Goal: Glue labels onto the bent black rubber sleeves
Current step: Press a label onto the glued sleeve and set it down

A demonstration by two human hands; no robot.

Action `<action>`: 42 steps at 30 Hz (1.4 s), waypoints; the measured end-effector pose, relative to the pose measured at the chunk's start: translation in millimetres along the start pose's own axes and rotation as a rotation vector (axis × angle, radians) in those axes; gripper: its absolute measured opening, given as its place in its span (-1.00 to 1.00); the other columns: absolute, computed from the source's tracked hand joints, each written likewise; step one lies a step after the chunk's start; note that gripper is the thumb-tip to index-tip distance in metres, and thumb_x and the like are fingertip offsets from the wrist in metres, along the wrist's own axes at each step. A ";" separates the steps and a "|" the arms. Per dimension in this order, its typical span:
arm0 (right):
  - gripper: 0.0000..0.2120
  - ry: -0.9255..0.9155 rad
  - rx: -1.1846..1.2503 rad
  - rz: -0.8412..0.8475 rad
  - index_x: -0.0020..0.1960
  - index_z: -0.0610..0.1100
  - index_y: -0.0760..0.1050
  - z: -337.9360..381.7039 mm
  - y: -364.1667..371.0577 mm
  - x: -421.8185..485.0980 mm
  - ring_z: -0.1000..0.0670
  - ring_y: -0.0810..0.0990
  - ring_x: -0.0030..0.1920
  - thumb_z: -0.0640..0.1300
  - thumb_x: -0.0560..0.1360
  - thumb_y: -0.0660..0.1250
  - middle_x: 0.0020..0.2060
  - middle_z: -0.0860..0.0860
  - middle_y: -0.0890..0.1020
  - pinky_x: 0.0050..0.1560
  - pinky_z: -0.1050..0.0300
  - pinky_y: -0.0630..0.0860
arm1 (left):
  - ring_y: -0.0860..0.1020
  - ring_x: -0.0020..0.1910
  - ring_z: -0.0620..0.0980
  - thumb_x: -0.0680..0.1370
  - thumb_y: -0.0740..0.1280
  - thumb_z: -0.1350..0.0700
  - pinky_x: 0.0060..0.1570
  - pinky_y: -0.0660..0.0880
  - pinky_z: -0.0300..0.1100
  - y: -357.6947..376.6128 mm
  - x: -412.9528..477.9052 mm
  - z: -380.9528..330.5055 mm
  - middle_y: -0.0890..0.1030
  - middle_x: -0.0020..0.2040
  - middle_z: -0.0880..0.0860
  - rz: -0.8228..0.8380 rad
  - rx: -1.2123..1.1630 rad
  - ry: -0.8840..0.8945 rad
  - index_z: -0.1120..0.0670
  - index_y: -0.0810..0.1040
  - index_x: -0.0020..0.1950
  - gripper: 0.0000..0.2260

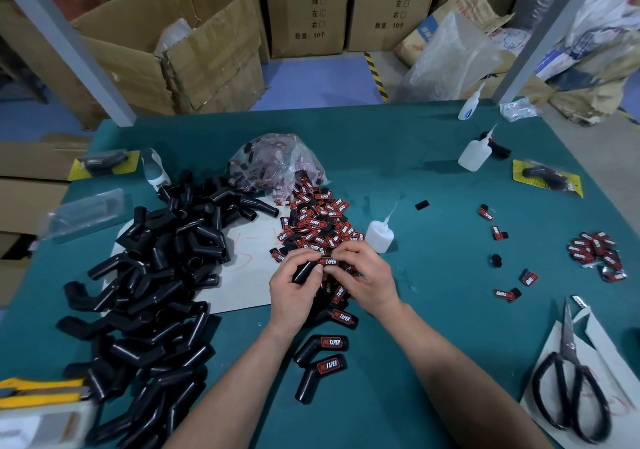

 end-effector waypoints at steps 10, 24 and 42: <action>-0.74 -0.096 -0.103 0.028 0.02 -0.35 0.64 8.3 -0.1 4.1 -0.03 0.62 -0.02 -0.17 0.46 0.55 -0.05 -0.17 0.62 0.08 0.19 0.59 | 0.64 0.12 -0.01 0.51 0.39 0.12 0.23 0.53 -0.17 -0.5 -0.7 0.7 0.68 0.06 -0.08 -0.012 -0.041 -0.014 -0.03 0.65 0.04 -0.87; -0.78 -0.250 -0.297 0.160 0.16 -0.29 0.63 20.8 6.9 4.5 -0.12 0.62 0.05 -0.24 0.54 0.42 0.08 -0.14 0.64 0.11 0.03 0.57 | 0.65 0.11 -0.12 0.48 0.46 0.25 0.16 0.53 -0.29 4.8 -1.8 12.5 0.70 0.08 -0.09 0.023 -0.113 -0.158 -0.01 0.61 0.13 -0.73; -0.78 0.320 -0.789 0.220 0.00 -0.11 0.59 -4.9 -95.0 -3.7 -0.11 0.56 -0.10 -0.15 0.37 0.49 -0.12 -0.02 0.56 -0.23 0.03 0.57 | 0.64 -0.17 0.06 0.64 0.31 -0.01 -0.09 0.59 0.00 13.9 -3.9 13.1 0.68 -0.12 0.03 0.130 0.005 -0.084 -0.18 0.63 0.02 -0.89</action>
Point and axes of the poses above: each hand's wrist, its own x-axis towards the middle knuckle, its own y-axis out of the palm, z = x × y, the point moved 7 cm from there along x, towards the middle knuckle
